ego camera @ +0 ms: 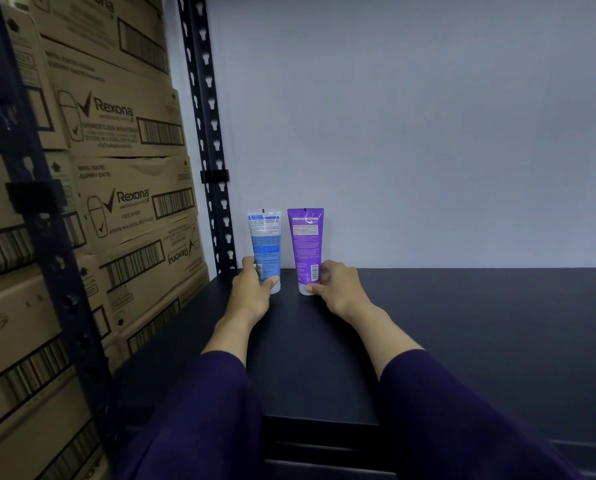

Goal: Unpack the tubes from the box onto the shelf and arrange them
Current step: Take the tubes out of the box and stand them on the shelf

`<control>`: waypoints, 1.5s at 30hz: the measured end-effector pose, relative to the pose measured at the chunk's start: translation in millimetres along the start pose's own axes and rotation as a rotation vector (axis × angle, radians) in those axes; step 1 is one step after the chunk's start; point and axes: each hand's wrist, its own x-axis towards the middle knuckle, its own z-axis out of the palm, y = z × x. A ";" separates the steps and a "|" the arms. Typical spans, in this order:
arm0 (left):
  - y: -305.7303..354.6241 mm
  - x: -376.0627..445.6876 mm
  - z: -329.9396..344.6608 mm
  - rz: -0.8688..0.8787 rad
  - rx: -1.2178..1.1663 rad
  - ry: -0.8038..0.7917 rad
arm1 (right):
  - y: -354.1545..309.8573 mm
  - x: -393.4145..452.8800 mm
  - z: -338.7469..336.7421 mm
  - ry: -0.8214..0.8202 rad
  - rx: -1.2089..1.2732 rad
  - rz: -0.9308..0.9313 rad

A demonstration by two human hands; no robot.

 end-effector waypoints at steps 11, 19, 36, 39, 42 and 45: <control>1.5 -6.3 -1.3 -0.029 0.045 -0.028 | -5.4 -4.9 -4.0 -0.014 0.006 0.036; 3.2 -8.5 -1.7 -0.028 0.060 -0.032 | -8.0 -8.2 -5.2 -0.024 0.006 0.058; 53.6 -68.5 -15.8 -0.063 0.136 0.124 | -26.6 -66.1 -39.3 0.176 -0.122 0.026; 82.5 -94.1 -11.6 0.077 0.118 0.054 | -42.2 -100.2 -61.8 0.216 -0.181 -0.009; 122.3 -124.8 3.5 0.187 0.089 -0.023 | -50.1 -144.1 -95.0 0.277 -0.277 -0.016; 166.7 -168.1 31.7 0.300 0.042 -0.112 | -42.7 -197.7 -138.5 0.405 -0.402 0.036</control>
